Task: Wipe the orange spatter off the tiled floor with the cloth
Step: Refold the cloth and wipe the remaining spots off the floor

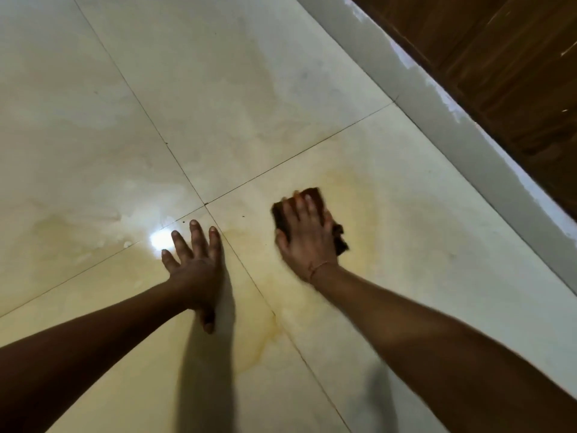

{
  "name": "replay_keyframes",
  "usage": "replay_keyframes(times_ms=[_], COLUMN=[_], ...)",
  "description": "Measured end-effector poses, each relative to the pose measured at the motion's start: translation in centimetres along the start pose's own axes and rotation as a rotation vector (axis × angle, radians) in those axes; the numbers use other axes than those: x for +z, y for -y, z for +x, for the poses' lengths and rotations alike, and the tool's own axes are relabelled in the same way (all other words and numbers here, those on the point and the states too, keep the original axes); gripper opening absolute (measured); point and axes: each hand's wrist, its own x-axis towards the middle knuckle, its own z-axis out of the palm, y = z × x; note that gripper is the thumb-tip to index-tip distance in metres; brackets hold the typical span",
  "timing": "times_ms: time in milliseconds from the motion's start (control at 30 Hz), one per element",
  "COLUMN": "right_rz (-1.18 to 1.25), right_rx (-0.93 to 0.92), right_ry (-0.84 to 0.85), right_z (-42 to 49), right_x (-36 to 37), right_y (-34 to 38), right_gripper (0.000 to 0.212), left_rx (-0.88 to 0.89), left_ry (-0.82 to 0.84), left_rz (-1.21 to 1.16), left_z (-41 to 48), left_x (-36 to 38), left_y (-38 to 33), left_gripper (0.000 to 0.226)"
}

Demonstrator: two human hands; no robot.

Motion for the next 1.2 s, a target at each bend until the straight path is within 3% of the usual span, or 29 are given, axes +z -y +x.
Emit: replay_keyframes(times_ms=[100, 200, 333, 367, 400, 467, 567, 633, 700, 767, 800, 900, 1000, 1067, 1167, 1200], right_rz=[0.024, 0.022, 0.027, 0.063, 0.089, 0.091, 0.071, -0.053, -0.068, 0.037, 0.080, 0.063, 0.046, -0.039, 0.040, 0.076], right_rx=[-0.357, -0.442, 0.113, 0.137, 0.077, -0.234, -0.449, -0.338, 0.026, 0.326, 0.308, -0.278, -0.590, -0.472, 0.183, 0.251], right_ry=[0.144, 0.121, -0.029, -0.063, -0.078, 0.028, 0.106, 0.071, -0.049, -0.119, -0.143, 0.022, 0.147, 0.113, -0.069, -0.087], right_z=[-11.9, -18.2, -11.2, -11.1, -12.7, -19.1, -25.4, -24.0, -20.2, -17.1, -16.7, -21.5, -24.1, -21.1, -13.8, -12.7], right_x=[3.1, 2.1, 1.9, 2.4, 3.5, 5.2, 4.2, 4.4, 4.2, 3.9, 4.7, 6.4, 5.6, 5.9, 5.0, 5.1], right_y=[2.5, -1.2, 0.0, 3.1, 6.7, 12.8, 11.5, 6.6, 3.9, 7.3, 11.1, 23.0, 20.4, 15.0, 15.4, 18.8], right_gripper=[0.067, 0.068, 0.064, 0.064, 0.065, 0.067, 0.068, 0.067, 0.065, 0.065, 0.064, 0.065, 0.066, 0.065, 0.065, 0.065], left_rx=[0.144, 0.250, 0.346, 0.377, 0.410, 0.403, 0.335, 0.304, 0.285, 0.279, 0.284, 0.284, 0.240, 0.203, 0.194, 0.196], left_ry=[-0.117, -0.235, -0.375, -0.416, -0.460, -0.533, -0.548, -0.559, -0.571, -0.590, -0.601, -0.626, -0.652, -0.669, -0.686, -0.697], left_rz=[-0.020, -0.073, -0.077, -0.070, -0.067, -0.090, -0.140, -0.158, -0.158, -0.196, -0.217, -0.292, -0.343, -0.366, -0.461, -0.480], left_z=[0.0, -2.4, -3.1, -3.1, -3.4, -4.0, -5.7, -6.3, -6.3, -5.8, -5.7, -6.5, -7.3, -7.3, -7.0, -6.9], left_x=[1.8, 2.9, 5.5, 6.0, 6.4, 6.9, 7.5, 8.5, 10.2, 11.3, 11.6, 11.5, 11.5, 12.2, 13.8, 13.9], left_y=[2.3, 5.3, 7.9, 8.7, 9.8, 11.9, 15.0, 16.4, 17.9, 18.7, 18.9, 19.5, 21.3, 23.3, 25.0, 25.0], left_gripper=[0.169, 0.159, 0.138, 0.133, 0.126, 0.115, 0.110, 0.098, 0.085, 0.079, 0.077, 0.077, 0.079, 0.078, 0.080, 0.081])
